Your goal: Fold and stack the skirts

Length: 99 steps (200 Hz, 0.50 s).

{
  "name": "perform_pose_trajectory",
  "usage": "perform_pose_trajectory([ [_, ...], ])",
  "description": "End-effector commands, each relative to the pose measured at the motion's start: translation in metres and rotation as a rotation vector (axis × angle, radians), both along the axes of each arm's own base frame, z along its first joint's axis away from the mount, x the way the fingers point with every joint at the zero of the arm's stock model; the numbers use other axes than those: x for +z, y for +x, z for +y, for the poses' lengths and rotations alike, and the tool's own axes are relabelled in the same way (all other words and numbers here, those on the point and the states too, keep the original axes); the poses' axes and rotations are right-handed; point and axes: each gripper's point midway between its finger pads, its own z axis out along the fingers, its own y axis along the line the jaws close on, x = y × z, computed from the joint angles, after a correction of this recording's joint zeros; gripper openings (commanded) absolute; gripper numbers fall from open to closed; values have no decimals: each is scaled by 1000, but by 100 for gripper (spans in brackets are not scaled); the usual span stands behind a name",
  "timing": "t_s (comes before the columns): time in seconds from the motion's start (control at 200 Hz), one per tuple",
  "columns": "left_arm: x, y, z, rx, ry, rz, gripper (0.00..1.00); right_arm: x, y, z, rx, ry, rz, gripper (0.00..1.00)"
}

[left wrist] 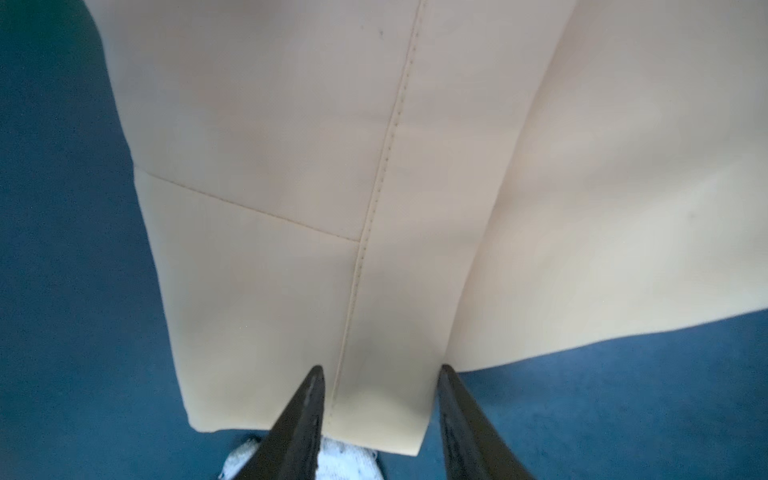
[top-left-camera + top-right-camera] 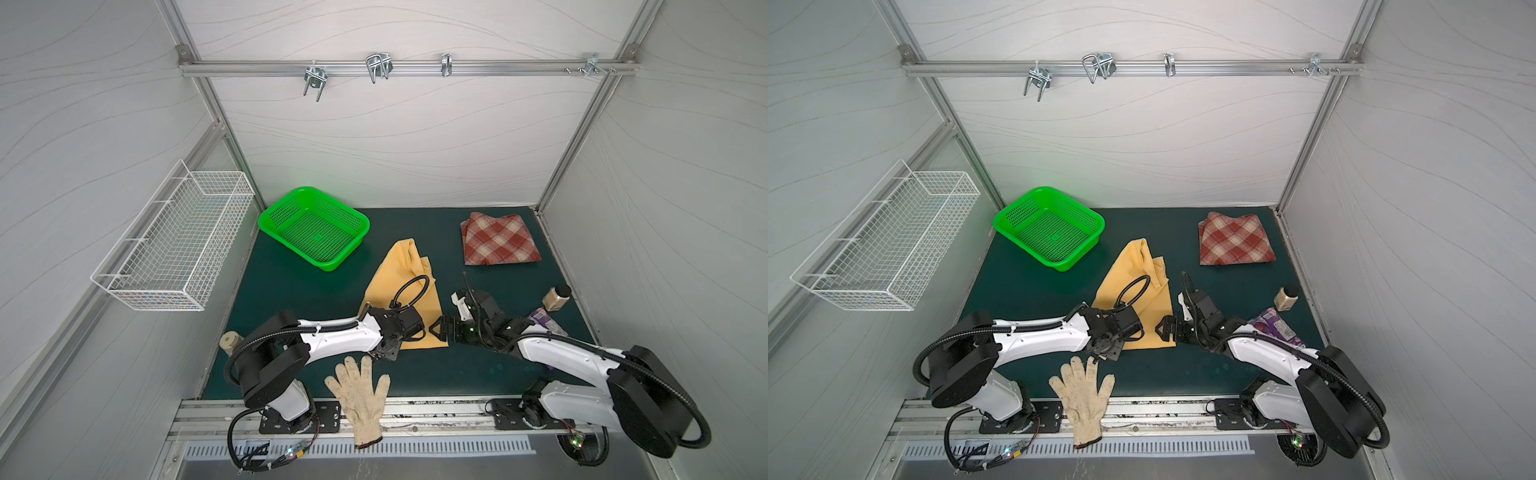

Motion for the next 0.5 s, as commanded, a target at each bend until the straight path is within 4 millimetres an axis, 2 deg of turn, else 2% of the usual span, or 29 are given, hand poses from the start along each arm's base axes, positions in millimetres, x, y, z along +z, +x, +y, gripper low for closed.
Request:
perform_pose_trajectory([
  [0.0,6,-2,4,15,1,-6,43,7,4,5,-7,16,-21,99],
  [0.205,-1,-5,5,13,3,14,41,9,3,8,1,15,-26,99],
  [0.49,-9,-14,7,9,-4,33,43,6,2,9,3,13,-24,99],
])
